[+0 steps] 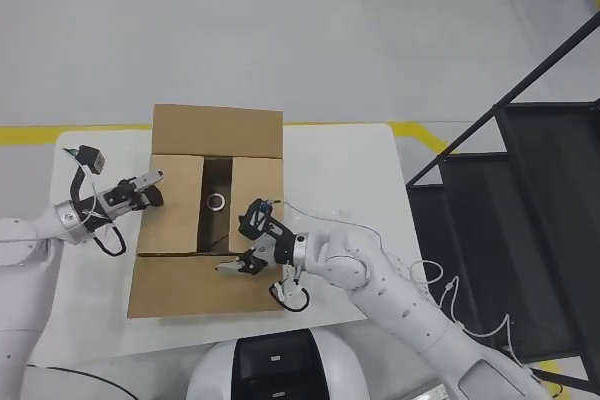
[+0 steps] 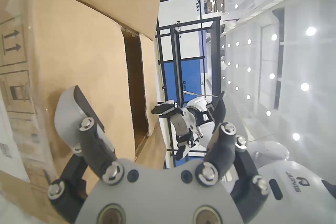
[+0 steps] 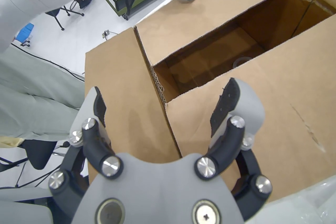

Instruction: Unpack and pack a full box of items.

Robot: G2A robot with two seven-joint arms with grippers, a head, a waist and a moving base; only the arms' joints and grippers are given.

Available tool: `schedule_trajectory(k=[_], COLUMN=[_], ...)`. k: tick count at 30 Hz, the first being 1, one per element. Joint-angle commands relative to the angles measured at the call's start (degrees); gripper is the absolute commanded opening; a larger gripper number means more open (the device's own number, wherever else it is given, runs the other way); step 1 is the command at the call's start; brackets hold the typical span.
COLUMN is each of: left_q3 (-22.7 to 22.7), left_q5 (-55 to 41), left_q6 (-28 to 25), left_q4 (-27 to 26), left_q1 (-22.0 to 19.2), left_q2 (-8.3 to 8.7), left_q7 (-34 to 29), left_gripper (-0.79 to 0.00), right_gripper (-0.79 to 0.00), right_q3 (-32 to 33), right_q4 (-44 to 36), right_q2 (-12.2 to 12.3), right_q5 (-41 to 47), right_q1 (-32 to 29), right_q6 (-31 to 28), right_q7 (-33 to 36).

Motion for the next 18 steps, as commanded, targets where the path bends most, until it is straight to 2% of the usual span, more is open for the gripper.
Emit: schedule_trajectory(k=[1, 6, 11, 14, 18], left_q3=[0.0, -0.1, -2.5, -4.7, -7.4], left_q5=[1.3, 1.1, -7.9, -11.9, -13.6], left_q6=[0.0, -1.6, -1.8, -2.2, -2.8], left_q4=[-0.3, -1.6, -2.8, -3.5, -3.9], left_q1=[0.0, 0.3, 1.1, 1.9, 3.1], left_q2=[0.09, 0.20, 0.31, 0.47, 0.75], left_q7=[0.2, 0.1, -2.2, -1.8, -0.3], left_gripper=[0.000, 0.000, 0.000, 0.000, 0.000], right_gripper=[0.000, 0.000, 0.000, 0.000, 0.000], right_q3=[-0.3, -0.3, 3.2, 7.3, 14.9], right_q4=[0.1, -0.7, -4.2, -5.9, -6.6], right_q2=[0.0, -0.2, 0.6, 1.9, 4.3], right_q5=[-0.3, 1.1, 4.7, 6.9, 12.3], right_q1=[0.1, 0.2, -1.8, -5.1, -12.7], right_q6=[0.5, 1.2, -2.0, -6.2, -10.7], right_q7=[0.5, -1.1, -3.4, -0.9, 3.8])
